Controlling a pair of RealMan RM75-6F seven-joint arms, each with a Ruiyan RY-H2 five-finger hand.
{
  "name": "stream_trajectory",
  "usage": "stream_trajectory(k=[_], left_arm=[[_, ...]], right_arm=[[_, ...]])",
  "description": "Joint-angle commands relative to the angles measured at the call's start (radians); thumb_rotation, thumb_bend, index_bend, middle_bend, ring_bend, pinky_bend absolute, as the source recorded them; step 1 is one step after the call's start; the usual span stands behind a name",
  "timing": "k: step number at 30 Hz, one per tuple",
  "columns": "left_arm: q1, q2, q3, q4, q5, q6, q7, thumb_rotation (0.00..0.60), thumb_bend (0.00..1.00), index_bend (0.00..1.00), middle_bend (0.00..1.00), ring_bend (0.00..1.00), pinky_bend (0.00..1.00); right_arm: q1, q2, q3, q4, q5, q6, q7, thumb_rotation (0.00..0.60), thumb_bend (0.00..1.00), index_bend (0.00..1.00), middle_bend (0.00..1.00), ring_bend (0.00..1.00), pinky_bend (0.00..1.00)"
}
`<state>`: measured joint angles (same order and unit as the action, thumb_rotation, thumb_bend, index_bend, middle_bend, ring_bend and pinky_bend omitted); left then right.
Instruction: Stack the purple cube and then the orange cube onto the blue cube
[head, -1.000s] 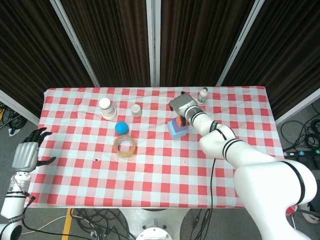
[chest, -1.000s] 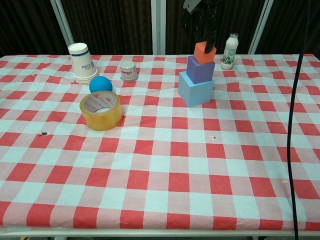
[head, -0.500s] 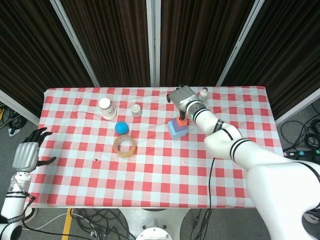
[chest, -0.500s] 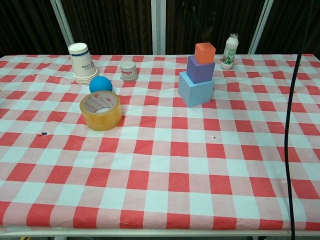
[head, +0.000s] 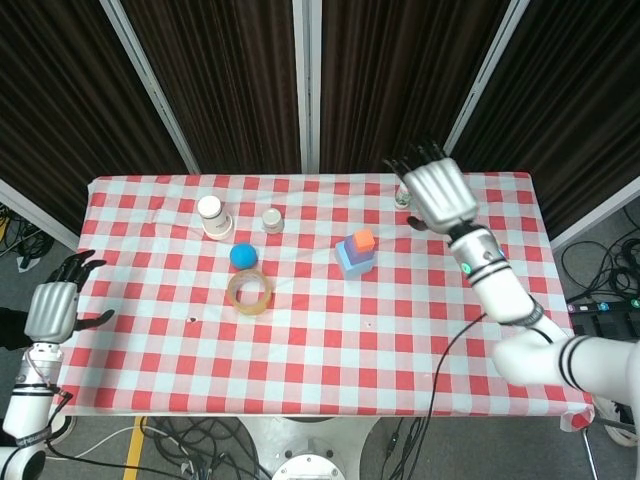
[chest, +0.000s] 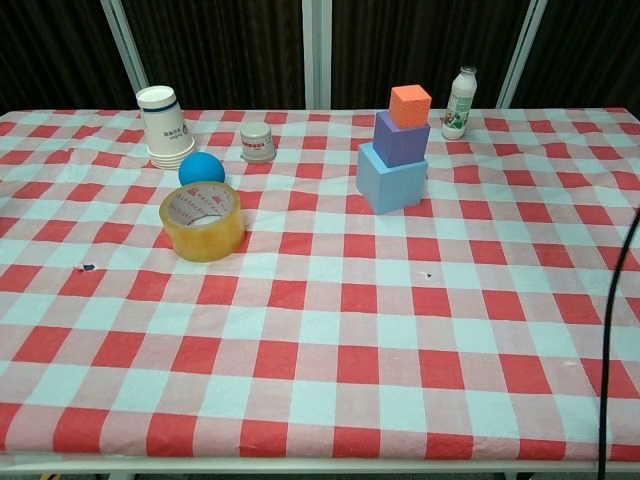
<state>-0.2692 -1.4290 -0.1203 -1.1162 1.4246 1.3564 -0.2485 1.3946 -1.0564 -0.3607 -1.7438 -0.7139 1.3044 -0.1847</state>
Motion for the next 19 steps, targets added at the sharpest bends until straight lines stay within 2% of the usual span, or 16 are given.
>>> stream_trajectory(k=[1, 4, 6, 10, 12, 19], left_arm=[[-0.001, 0.004, 0.003, -0.012, 0.012, 0.007, 0.011, 0.6, 0.11, 0.29, 0.24, 0.16, 0.29], [-0.005, 0.005, 0.013, -0.025, 0.027, 0.012, 0.033, 0.6, 0.11, 0.29, 0.24, 0.16, 0.29], [-0.006, 0.006, 0.019, -0.034, 0.039, 0.016, 0.047, 0.6, 0.11, 0.29, 0.24, 0.16, 0.29], [-0.012, 0.002, 0.034, -0.043, 0.068, 0.029, 0.096, 0.6, 0.11, 0.29, 0.24, 0.16, 0.29], [-0.015, -0.001, 0.04, -0.047, 0.081, 0.036, 0.117, 0.6, 0.11, 0.29, 0.24, 0.16, 0.29], [-0.015, -0.013, 0.048, -0.043, 0.102, 0.059, 0.159, 0.6, 0.11, 0.29, 0.24, 0.16, 0.29]], right_arm=[[-0.45, -0.095, -0.079, -0.11, -0.257, 0.418, -0.094, 0.6, 0.07, 0.11, 0.21, 0.02, 0.0], [-0.628, -0.198, -0.09, -0.013, -0.345, 0.509, -0.057, 0.6, 0.07, 0.08, 0.17, 0.0, 0.0], [-0.711, -0.253, -0.085, 0.061, -0.395, 0.542, -0.032, 0.6, 0.07, 0.08, 0.17, 0.0, 0.0], [-0.833, -0.344, -0.071, 0.193, -0.466, 0.523, -0.008, 0.6, 0.06, 0.08, 0.16, 0.0, 0.0], [-0.861, -0.363, -0.061, 0.219, -0.474, 0.486, -0.012, 0.6, 0.06, 0.07, 0.15, 0.0, 0.0], [-0.896, -0.353, 0.032, 0.227, -0.513, 0.391, -0.017, 0.6, 0.06, 0.06, 0.15, 0.0, 0.0]])
